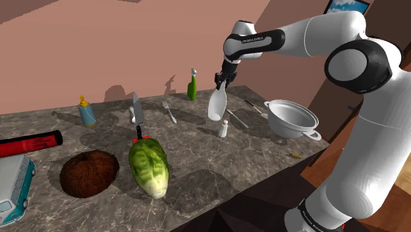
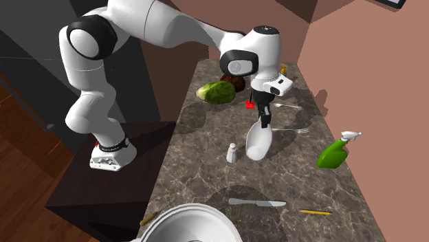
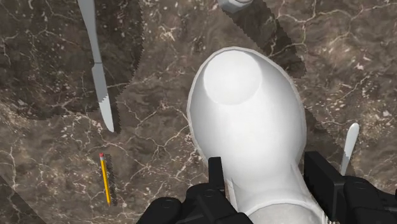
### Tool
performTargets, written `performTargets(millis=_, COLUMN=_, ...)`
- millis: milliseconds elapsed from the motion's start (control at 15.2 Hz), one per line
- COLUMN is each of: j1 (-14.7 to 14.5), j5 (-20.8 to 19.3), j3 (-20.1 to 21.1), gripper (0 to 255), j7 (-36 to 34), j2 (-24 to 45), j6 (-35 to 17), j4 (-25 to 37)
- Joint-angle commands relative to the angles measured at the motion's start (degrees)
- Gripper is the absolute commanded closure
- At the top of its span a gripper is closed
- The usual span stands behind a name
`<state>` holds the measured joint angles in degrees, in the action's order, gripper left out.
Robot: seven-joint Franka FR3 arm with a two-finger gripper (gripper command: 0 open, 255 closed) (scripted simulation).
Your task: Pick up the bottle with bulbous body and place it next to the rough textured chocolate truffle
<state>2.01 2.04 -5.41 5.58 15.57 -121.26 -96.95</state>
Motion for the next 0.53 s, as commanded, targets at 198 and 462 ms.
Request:
performTargets(millis=198, j1=0.00, j5=-0.13, j3=-0.04, gripper=255, j7=-0.10, j2=-0.78, j6=3.54, j4=2.76)
performTargets(millis=462, j1=0.01, j5=-0.20, j3=-0.07, gripper=255, j7=-0.17, j2=-1.16, j6=6.48, j4=5.33)
